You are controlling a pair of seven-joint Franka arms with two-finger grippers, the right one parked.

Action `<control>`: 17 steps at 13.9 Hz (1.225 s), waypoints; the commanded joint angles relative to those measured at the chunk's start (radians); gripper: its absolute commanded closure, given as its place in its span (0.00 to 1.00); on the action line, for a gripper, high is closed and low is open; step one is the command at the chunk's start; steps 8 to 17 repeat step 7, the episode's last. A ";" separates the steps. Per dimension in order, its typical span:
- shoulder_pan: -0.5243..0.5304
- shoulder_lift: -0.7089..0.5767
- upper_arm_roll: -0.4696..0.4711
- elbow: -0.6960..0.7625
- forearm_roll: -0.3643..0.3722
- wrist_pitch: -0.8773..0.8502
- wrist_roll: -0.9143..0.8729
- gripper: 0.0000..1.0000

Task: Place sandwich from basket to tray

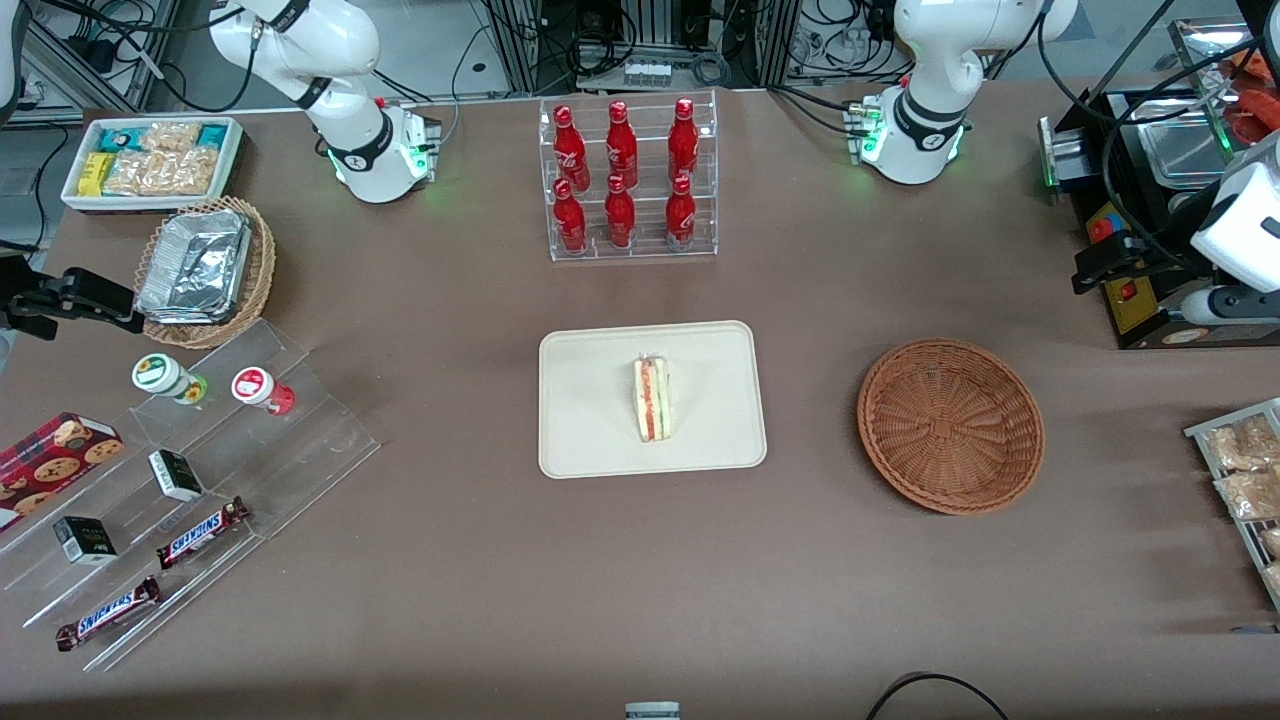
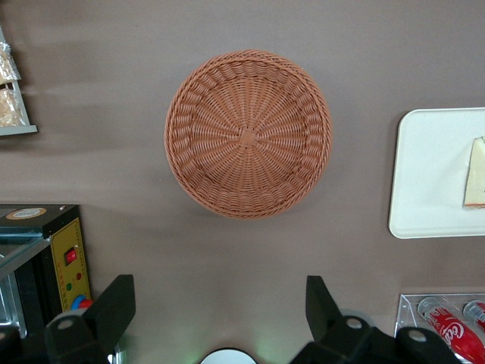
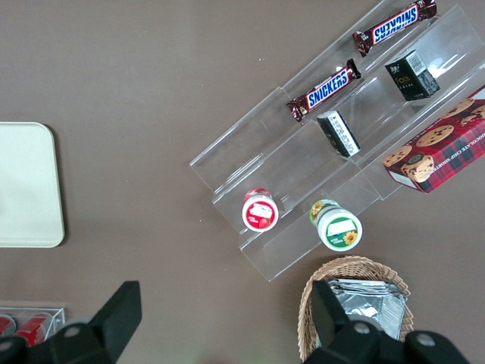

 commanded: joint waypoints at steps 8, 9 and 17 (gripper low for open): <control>-0.010 -0.014 0.022 0.009 0.000 -0.011 0.010 0.01; -0.010 -0.014 0.022 0.009 0.000 -0.011 0.010 0.01; -0.010 -0.014 0.022 0.009 0.000 -0.011 0.010 0.01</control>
